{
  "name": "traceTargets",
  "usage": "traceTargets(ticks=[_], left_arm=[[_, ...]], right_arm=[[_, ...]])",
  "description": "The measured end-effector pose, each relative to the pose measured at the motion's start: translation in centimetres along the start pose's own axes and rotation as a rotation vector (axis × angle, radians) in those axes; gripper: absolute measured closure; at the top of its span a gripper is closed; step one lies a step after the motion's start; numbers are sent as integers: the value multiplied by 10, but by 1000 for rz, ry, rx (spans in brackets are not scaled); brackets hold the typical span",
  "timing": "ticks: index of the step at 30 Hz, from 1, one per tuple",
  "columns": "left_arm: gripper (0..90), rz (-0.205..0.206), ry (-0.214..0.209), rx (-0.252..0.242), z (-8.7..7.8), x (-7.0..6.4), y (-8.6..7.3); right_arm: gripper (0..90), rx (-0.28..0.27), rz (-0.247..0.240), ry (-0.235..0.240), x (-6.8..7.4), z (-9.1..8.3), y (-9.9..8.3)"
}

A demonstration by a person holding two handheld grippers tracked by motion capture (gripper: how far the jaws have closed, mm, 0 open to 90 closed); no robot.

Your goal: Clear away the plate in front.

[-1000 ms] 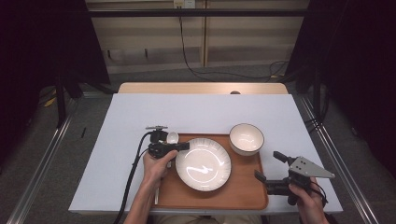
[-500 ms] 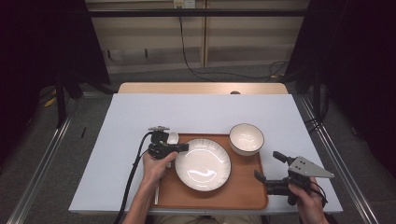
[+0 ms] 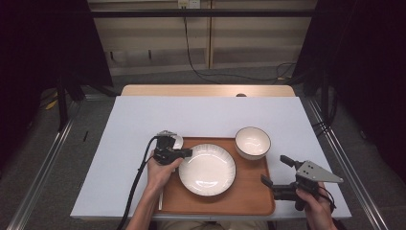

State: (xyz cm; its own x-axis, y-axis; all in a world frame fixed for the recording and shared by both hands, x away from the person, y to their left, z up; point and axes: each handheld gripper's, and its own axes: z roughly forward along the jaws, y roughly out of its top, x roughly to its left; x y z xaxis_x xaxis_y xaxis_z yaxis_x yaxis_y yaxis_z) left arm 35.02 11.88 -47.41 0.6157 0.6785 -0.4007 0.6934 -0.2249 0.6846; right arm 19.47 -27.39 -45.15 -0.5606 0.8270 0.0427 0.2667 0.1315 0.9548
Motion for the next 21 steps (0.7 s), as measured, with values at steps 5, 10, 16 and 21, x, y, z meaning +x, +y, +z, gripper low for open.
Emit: traceTargets(ticks=[5, 10, 16, 21], left_arm=[[572, -1, -1, -67, -9, 0, 5], [270, 22, 82, -88, -14, -6, 10], [70, 95, 82, -150, -14, -17, 18], [56, 114, 131, -177, -12, -23, 28]], right_arm=[[27, -2, -1, 0, 0, 0, 0], [27, -4, 0, -3, 0, 0, 0], [27, -5, -3, 0, 0, 0, 0], [27, -8, 0, 0, 0, 0, 0]])
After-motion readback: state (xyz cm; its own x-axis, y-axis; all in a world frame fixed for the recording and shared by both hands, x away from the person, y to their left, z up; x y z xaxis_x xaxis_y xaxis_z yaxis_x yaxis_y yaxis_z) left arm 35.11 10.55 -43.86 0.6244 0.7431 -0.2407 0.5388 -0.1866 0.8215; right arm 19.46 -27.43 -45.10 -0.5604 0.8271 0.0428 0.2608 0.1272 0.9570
